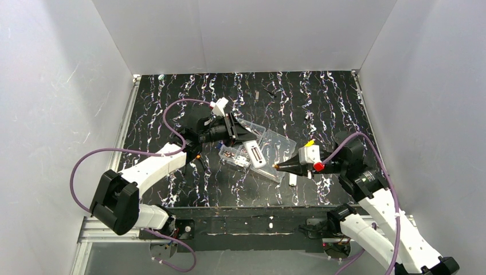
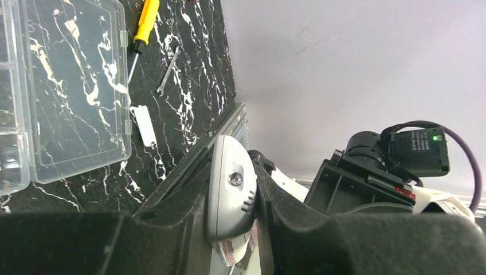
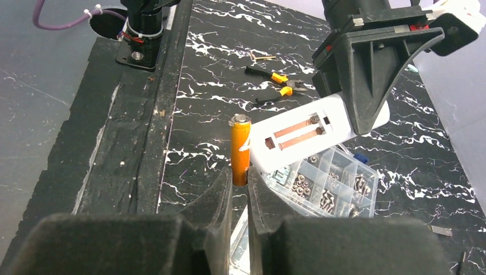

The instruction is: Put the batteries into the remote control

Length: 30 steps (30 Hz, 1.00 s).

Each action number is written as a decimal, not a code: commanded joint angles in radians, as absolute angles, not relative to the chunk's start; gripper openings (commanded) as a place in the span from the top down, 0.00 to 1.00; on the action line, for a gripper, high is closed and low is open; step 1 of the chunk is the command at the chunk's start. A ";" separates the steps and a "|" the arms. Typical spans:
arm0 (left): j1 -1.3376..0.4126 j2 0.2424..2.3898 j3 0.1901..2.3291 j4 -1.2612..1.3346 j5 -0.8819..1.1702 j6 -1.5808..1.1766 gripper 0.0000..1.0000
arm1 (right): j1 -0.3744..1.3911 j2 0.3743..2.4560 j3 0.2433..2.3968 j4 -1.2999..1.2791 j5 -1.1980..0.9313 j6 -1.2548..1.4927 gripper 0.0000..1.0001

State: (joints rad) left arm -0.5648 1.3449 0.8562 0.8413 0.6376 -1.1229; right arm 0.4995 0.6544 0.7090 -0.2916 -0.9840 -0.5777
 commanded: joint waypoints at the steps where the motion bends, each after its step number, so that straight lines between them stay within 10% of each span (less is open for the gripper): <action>1: -0.563 1.295 0.823 0.940 0.635 -1.066 1.00 | 0.504 0.665 0.724 -0.319 -0.993 -0.618 0.99; 16: -0.593 1.327 0.653 1.536 0.702 -0.741 1.00 | 0.504 0.749 0.733 -0.332 -0.908 -0.510 0.99; 30: -0.633 1.325 0.658 1.542 0.640 -0.663 1.00 | 0.549 0.803 0.856 -0.289 -0.713 -0.021 0.99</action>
State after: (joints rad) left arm -0.6281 1.3365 0.6361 1.4319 0.6525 -0.6544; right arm 0.5179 0.7765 0.7361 -0.2661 -0.7891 -0.1524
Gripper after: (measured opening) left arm 0.257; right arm 0.171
